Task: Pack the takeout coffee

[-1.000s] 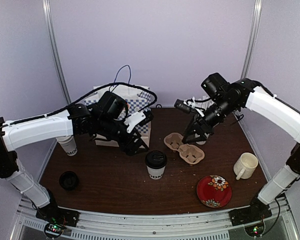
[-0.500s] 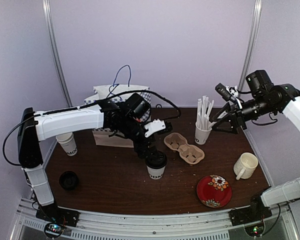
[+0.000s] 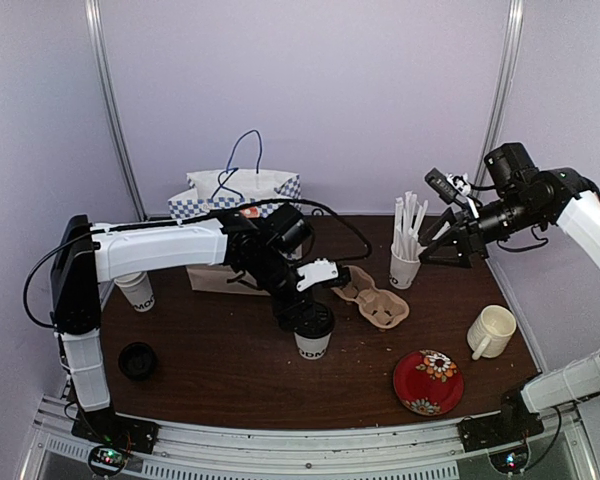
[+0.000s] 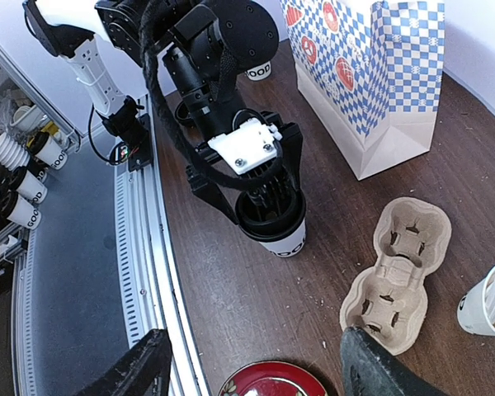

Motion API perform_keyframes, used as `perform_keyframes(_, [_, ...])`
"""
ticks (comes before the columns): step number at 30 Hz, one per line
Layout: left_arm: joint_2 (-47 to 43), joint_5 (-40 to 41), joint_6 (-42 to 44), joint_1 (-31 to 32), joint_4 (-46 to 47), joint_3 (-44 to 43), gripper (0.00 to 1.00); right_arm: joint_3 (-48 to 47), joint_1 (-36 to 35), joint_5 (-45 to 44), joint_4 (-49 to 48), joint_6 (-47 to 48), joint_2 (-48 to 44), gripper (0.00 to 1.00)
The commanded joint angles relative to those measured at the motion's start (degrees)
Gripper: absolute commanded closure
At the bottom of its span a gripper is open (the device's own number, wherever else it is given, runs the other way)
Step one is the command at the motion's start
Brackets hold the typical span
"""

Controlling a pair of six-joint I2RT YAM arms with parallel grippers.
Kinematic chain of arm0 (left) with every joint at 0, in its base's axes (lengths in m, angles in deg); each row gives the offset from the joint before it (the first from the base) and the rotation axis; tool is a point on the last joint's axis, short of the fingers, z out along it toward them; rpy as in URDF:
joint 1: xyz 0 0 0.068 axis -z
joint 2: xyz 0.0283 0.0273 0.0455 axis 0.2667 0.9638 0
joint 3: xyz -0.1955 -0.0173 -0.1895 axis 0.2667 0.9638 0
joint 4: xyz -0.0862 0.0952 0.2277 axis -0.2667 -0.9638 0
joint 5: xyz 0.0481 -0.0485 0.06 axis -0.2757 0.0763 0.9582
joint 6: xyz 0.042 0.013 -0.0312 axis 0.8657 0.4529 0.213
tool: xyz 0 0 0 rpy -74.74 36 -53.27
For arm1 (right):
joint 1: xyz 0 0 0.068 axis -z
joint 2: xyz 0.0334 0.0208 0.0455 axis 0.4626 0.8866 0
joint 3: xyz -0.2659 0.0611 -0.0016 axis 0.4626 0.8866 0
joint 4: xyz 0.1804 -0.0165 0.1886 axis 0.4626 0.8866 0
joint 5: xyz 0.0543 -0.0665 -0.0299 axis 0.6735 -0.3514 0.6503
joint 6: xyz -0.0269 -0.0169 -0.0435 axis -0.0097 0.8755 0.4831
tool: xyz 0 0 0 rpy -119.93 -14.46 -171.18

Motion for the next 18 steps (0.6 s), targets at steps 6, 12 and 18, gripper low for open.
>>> perform_keyframes(6, [1.8, 3.91, 1.14, 1.12, 0.24, -1.84, 0.19, 0.88, 0.4, 1.46, -1.76, -0.33, 0.65, 0.27])
perform_keyframes(12, [1.05, 4.32, 0.8, 1.79, -0.68, -2.09, 0.28, 0.72, 0.47, 1.18, -2.13, -0.72, 0.83, 0.27])
perform_keyframes(18, [-2.9, 4.92, -1.72, 1.83, -0.62, -1.6, 0.32, 0.5, 0.58, 0.86, -2.17, -1.03, 0.83, 0.27])
